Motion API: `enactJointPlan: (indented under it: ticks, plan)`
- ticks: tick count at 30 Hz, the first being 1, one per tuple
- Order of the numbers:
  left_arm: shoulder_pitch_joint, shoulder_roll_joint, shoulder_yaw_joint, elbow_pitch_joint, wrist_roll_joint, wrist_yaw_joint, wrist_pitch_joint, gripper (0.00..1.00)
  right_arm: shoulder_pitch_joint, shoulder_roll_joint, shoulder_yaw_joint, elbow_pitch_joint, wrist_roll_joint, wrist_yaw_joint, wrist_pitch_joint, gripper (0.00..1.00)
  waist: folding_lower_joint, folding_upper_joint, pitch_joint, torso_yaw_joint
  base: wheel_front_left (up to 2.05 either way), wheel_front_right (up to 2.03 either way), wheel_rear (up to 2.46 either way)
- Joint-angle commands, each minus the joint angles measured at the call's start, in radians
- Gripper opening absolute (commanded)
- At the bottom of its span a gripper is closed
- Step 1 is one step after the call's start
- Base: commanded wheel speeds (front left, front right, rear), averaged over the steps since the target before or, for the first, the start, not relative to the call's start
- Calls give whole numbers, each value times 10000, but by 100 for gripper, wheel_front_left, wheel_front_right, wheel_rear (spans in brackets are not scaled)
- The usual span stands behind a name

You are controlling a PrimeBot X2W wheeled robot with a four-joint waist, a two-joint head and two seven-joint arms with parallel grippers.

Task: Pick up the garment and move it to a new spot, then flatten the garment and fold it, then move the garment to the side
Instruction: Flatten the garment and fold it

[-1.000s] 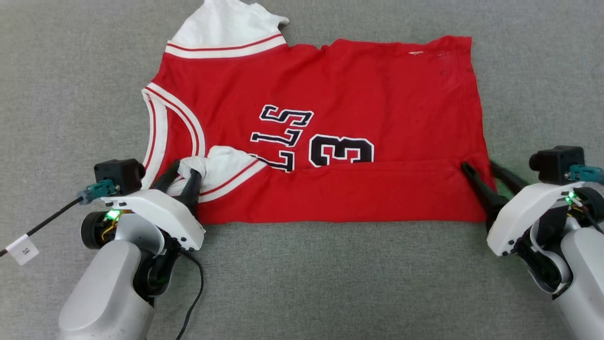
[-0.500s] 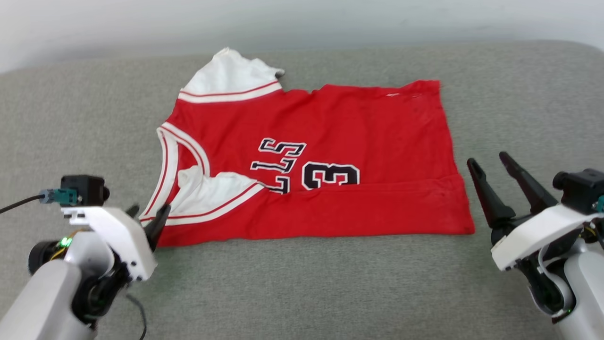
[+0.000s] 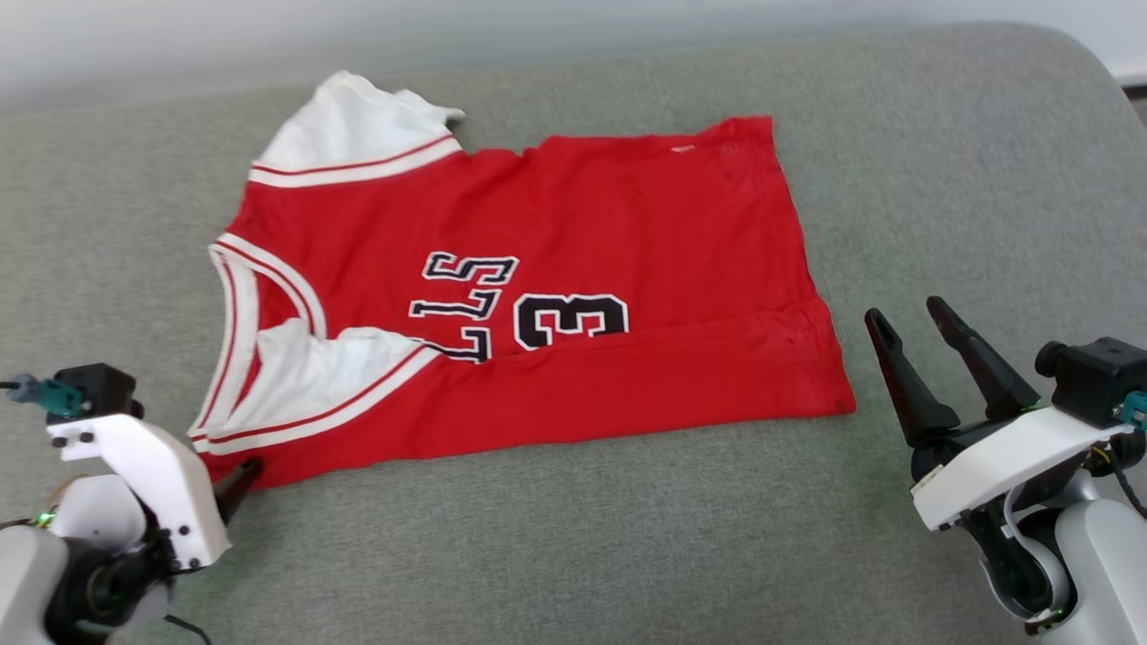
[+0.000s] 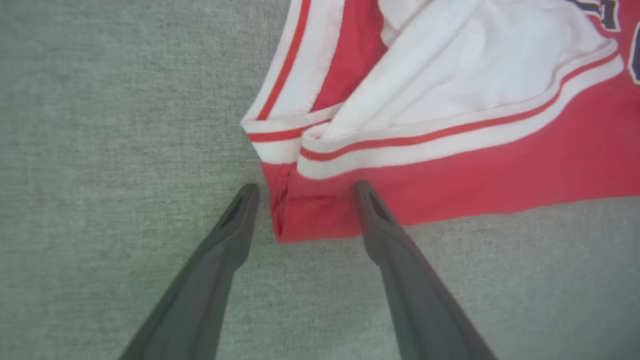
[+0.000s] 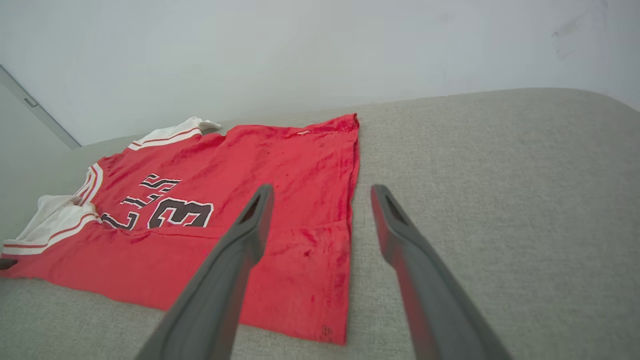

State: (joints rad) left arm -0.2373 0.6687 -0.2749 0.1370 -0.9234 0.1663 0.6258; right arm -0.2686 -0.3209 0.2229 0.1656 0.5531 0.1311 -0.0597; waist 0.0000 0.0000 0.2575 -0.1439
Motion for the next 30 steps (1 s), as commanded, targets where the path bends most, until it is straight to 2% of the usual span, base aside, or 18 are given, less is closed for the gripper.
enactJointPlan:
  ticks: [1, 5, 6, 7, 8, 11, 16, 18, 19, 22, 26, 30]
  plan:
    - [120, 56, 34, 52, -67, 60, 90, 100, 59, 50, -15, -41, -15, -7, 16, 100, 0, 0, 260, -216, 0, 0, 0]
    - [485, -110, -80, 211, -375, 213, 521, 100, -9, 92, -25, -14, 95, -7, -37, 100, 0, 0, 582, -397, 0, 0, 0]
    - [571, -206, -166, 271, -477, 214, 670, 88, -41, 109, -19, 13, 150, -7, -15, 100, 0, 0, 633, -423, 0, 0, 0]
    - [637, -365, -229, 315, -641, 174, 792, 24, -66, 82, -5, 47, 182, -7, 28, 100, 0, 0, 666, -439, 0, 0, 0]
    - [669, -522, -287, 348, -788, 108, 889, 0, -95, 52, -8, 67, 255, -7, 32, 100, 0, 0, 694, -449, 0, 0, 0]
    - [629, -844, -380, 322, -941, -106, 780, 0, -145, -89, 1, 121, 622, -7, 222, 100, 0, 0, 722, -424, 0, 0, 0]
    - [353, -849, -270, 327, -775, -324, 269, 0, -223, -474, -174, 208, 1204, -7, 988, 100, 0, 0, 564, -270, 0, 0, 0]
    - [187, -809, -192, 253, -675, -384, 34, 0, -210, -671, -237, 361, 1441, -7, 1767, 100, 0, 0, 460, -175, 0, 0, 0]
    - [-54, -624, -94, -2, -434, -433, -263, 0, -319, -1033, -267, 658, 1687, -7, 3419, 100, 0, 0, 355, -1, 0, 0, 0]
    - [-309, -499, -66, -368, -199, -439, -440, 0, -517, -1258, -177, 794, 1840, -6, 5005, 100, 0, 0, 322, 225, 0, 0, 0]
    - [-629, -475, -245, -853, 76, -459, -487, 0, -927, -1195, -66, 927, 1743, -7, 6232, 100, 0, 0, 442, 513, 0, 0, 0]
    - [-921, -498, -395, -1171, 319, -400, -451, 0, -1466, -934, 172, 1311, 1668, -7, 6865, 100, 0, 0, 637, 711, 0, 0, 0]
